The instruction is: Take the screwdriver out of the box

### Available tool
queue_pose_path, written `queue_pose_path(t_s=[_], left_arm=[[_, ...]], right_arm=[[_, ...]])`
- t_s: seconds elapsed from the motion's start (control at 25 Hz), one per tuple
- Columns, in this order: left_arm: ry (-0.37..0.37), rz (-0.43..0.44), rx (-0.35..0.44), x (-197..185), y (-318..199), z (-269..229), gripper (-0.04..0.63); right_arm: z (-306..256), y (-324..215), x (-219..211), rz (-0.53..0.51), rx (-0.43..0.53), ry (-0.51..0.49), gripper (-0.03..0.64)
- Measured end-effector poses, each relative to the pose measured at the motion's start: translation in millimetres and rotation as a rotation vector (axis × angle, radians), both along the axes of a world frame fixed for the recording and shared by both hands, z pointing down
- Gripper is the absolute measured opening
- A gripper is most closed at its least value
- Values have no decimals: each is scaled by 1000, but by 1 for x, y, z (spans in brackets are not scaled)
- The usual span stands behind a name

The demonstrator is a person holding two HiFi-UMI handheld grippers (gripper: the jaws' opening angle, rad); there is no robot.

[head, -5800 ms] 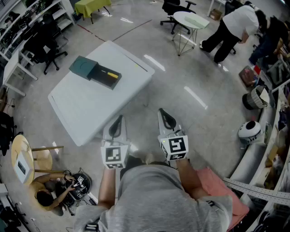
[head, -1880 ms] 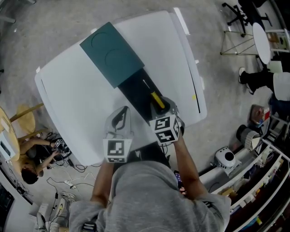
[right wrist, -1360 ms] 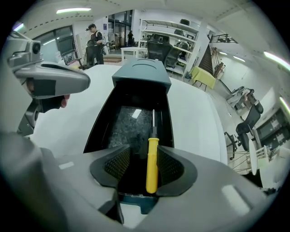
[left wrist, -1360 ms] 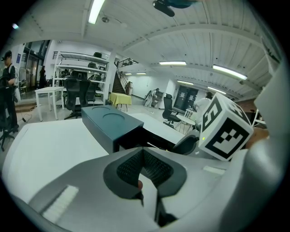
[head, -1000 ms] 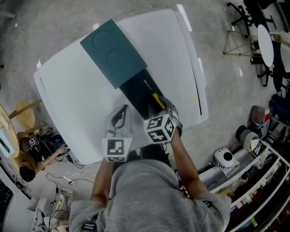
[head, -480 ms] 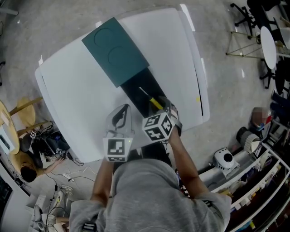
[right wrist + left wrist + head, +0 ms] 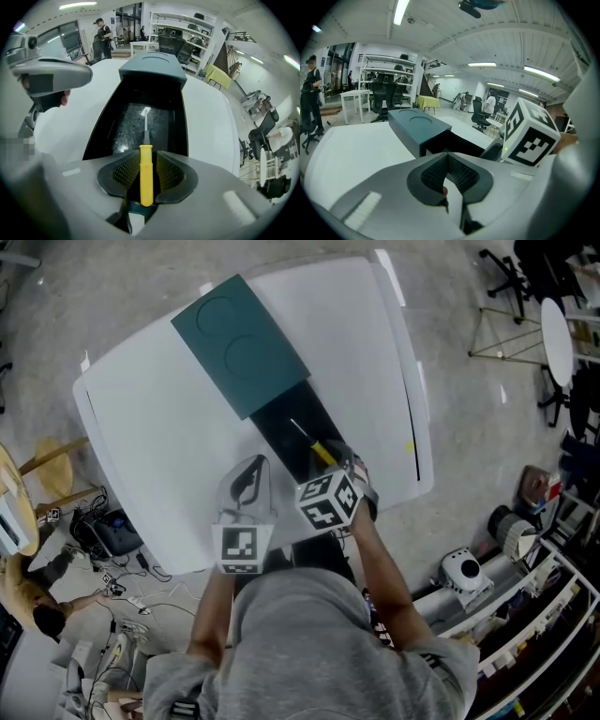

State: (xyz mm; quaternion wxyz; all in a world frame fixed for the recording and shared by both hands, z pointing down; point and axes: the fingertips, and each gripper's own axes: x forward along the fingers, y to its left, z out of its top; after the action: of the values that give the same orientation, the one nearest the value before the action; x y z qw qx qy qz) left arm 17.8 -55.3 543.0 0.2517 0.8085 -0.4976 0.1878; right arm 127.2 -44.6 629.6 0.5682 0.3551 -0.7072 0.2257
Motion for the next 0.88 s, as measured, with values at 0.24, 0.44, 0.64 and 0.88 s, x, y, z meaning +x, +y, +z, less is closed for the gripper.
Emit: queue_pose_path(t_s=[0.24,0.44,0.64,0.88], left_arm=[[-3,-13,1,-4,1,-1,12],[-3,-26,1,-7,1,-2,12],[-5,-31,2,-8,3,-3,12],[-8,-35,8,-14,3,-4,12]], right_arm=[[1,-1,3,-12,11,23,80],[0,-1,2,-13,1,15,80],[-1,-1,3,-15,1,9,78],[-2,-1,-1,-5,7,-13,78]])
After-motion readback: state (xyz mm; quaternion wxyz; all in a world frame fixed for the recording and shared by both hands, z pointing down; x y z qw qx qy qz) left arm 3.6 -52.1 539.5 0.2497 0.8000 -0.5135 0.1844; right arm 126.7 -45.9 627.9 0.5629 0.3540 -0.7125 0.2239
